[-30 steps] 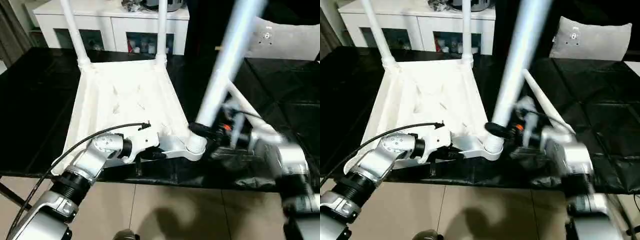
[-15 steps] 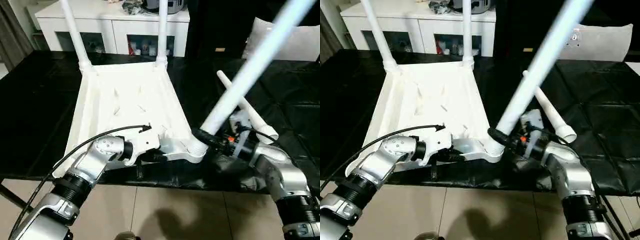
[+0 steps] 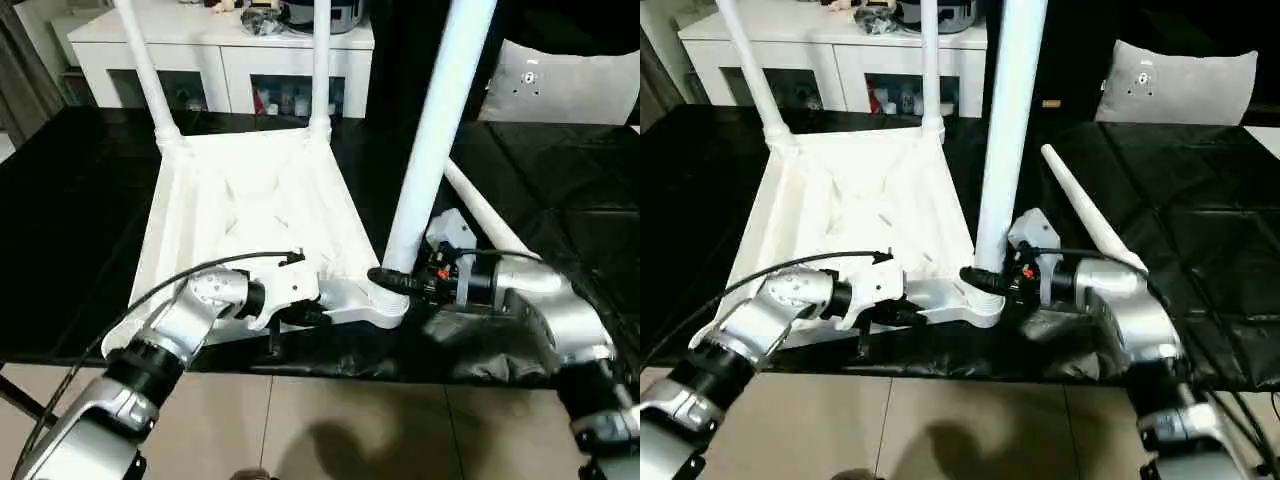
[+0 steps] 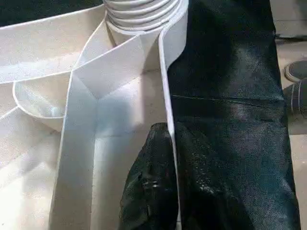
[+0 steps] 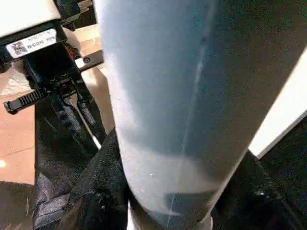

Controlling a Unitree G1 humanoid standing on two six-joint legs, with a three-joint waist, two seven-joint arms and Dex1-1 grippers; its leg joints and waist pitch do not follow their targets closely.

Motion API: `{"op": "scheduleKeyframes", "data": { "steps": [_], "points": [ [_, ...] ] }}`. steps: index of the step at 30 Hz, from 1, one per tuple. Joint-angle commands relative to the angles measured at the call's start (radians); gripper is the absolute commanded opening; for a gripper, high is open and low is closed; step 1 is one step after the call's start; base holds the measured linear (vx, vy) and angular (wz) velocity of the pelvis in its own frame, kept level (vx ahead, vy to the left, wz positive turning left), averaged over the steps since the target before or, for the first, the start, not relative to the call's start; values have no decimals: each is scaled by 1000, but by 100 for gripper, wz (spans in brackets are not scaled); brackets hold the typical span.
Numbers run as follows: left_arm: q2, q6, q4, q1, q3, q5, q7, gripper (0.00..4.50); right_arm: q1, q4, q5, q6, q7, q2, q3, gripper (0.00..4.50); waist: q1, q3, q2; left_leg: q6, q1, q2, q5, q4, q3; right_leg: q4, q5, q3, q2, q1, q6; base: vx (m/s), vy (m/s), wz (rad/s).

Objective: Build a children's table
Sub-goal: Rotate leg to tighten

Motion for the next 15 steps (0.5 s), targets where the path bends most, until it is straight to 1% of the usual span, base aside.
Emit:
{"op": "scheduleKeyframes", "data": {
  "steps": [1, 2, 5, 6, 7, 8, 9, 11, 12, 13, 14, 15],
  "points": [
    [-2, -43, -2, -47, -3, 20, -11, 0, 62, 83, -83, 51, 15, 11, 104, 186, -9, -37, 1, -23, 18, 38, -369, -80, -11, -93, -299, 41, -78, 13, -186, 0, 0, 0],
    [-1, -44, 3, -50, -2, 20, -13, 0, 65, 78, -80, 54, 15, 13, 102, 186, -9, -36, 3, -25, 17, 39, -374, -82, -12, -95, -312, 41, -78, 14, -180, 0, 0, 0],
    [7, -39, 6, -45, 0, 14, -23, 0, 82, 57, -71, 60, 2, 22, 97, 186, -11, -33, 3, -27, 19, 40, -392, -87, -13, -98, -336, 42, -79, 13, -171, 0, 0, 0],
    [9, -31, 0, -39, 4, 7, -30, 0, 87, 52, -69, 63, -8, 26, 93, 186, -11, -31, 6, -29, 19, 40, -397, -88, -14, -99, -341, 42, -79, 11, -170, 0, 0, 0],
    [14, -1, -28, -18, 12, -7, -36, 0, 98, 42, -63, 74, -52, 42, 75, 186, -12, -30, 7, -30, 21, 40, -405, -89, -13, -101, -345, 43, -78, 11, -168, 0, 0, 0],
    [13, 26, -46, -5, 19, -14, -29, 0, 103, 39, -61, 89, -94, 55, 60, 186, -12, -30, 6, -34, 21, 40, -396, -92, -12, -98, -328, 44, -78, 10, -171, 0, 0, 0],
    [12, 43, -56, 3, 24, -18, -23, 0, 105, 37, -60, 99, -122, 63, 50, 186, -13, -29, 4, -33, 21, 40, -397, -93, -12, -100, -333, 44, -77, 11, -170, 0, 0, 0],
    [8, 82, -82, 20, 34, -24, 0, 0, 110, 32, -79, 105, -200, 80, 35, 186, -23, -23, 8, -45, 25, 39, -439, -97, -15, -105, -403, 44, -78, 6, -157, 0, 0, 0],
    [6, 95, -90, 24, 38, -24, 10, 0, 111, 29, -82, 111, -217, 85, 31, 186, -26, -21, 7, -48, 25, 39, -451, -98, -15, -108, -420, 44, -77, 4, -153, 0, 0, 0],
    [-10, 162, -128, 45, 55, -31, 55, 0, 119, 12, -97, 146, -303, 109, 12, 186, -35, -17, 8, -52, 28, 39, -482, -100, -17, -113, -468, 44, -78, 1, -144, 0, 0, 0],
    [-36, 221, -160, 63, 71, -34, 110, 0, 119, 1, -101, 194, -384, 141, -11, 186, -41, -10, 9, -56, 31, 36, -514, -101, -19, -121, -539, 43, -78, -6, -127, 0, 0, 0],
    [-36, 221, -160, 63, 71, -34, 110, 0, 119, 1, -101, 194, -384, 141, -11, 186, -45, -10, 8, -62, 32, 35, -522, -101, -21, -121, -564, 43, -78, -6, -119, 0, 0, 0]
  ]
}}
